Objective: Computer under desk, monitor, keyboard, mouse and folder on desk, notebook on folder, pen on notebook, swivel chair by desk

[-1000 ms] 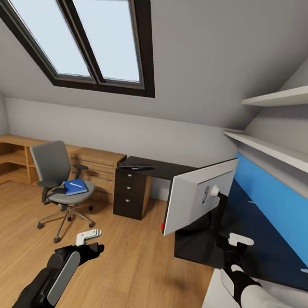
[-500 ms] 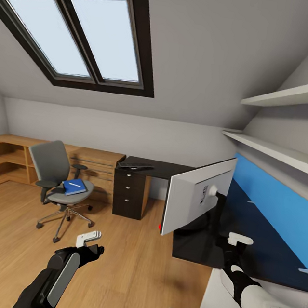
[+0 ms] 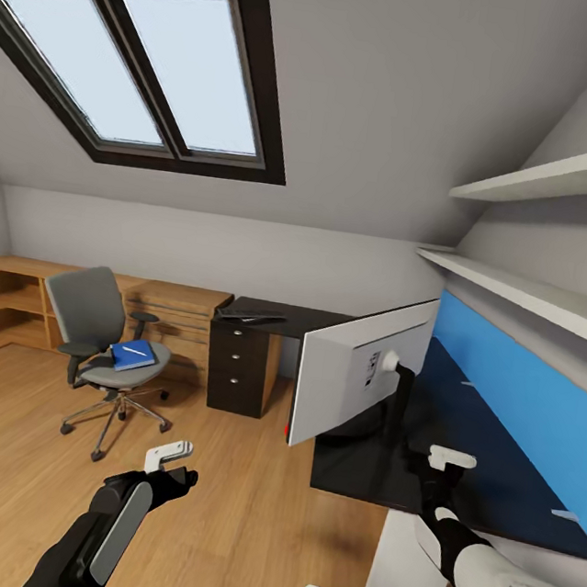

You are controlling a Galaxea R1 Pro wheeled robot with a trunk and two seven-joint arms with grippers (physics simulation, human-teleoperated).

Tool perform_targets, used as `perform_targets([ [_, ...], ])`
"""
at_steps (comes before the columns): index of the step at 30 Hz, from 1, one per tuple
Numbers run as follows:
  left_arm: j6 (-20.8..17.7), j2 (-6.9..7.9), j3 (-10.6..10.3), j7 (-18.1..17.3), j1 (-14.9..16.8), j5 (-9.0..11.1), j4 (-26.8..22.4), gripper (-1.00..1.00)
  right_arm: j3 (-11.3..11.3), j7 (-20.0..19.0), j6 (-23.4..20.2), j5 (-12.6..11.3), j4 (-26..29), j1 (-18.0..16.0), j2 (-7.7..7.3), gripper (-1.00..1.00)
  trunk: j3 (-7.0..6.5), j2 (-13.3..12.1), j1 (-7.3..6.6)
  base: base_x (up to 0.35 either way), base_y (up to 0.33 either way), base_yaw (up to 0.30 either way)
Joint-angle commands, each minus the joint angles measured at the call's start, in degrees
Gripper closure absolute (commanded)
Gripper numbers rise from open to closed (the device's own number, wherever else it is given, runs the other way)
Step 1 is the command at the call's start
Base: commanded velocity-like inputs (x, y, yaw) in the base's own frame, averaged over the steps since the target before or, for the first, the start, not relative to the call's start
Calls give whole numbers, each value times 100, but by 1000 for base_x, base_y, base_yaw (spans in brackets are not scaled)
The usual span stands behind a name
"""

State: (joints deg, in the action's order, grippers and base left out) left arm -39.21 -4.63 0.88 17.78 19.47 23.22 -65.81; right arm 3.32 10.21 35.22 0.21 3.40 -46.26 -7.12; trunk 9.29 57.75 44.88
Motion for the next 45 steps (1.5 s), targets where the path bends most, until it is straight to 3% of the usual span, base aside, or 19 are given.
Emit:
perform_targets([
  [1, -19, -4, 8, 42, 4, 60, -8, -100, 33, -10, 16, 9, -6, -6, 8, -100, 9, 6, 1, 0, -6, 0],
  [13, -21, -3, 20, 42, 4, 60, -15, -100, 42, -2, 38, 223, -6, -6, 53, -100, 9, 6, 1, 0, -1, 0],
  [35, -21, -3, 17, 46, 4, 60, -20, -100, 46, -2, 64, 234, -15, -6, 62, -100, 9, 6, 1, 0, 0, 0],
  [45, -16, 3, 33, 40, 4, 60, -20, -100, 46, -2, 64, 234, -15, -6, 55, -100, 9, 6, 1, 224, 0, 0],
])
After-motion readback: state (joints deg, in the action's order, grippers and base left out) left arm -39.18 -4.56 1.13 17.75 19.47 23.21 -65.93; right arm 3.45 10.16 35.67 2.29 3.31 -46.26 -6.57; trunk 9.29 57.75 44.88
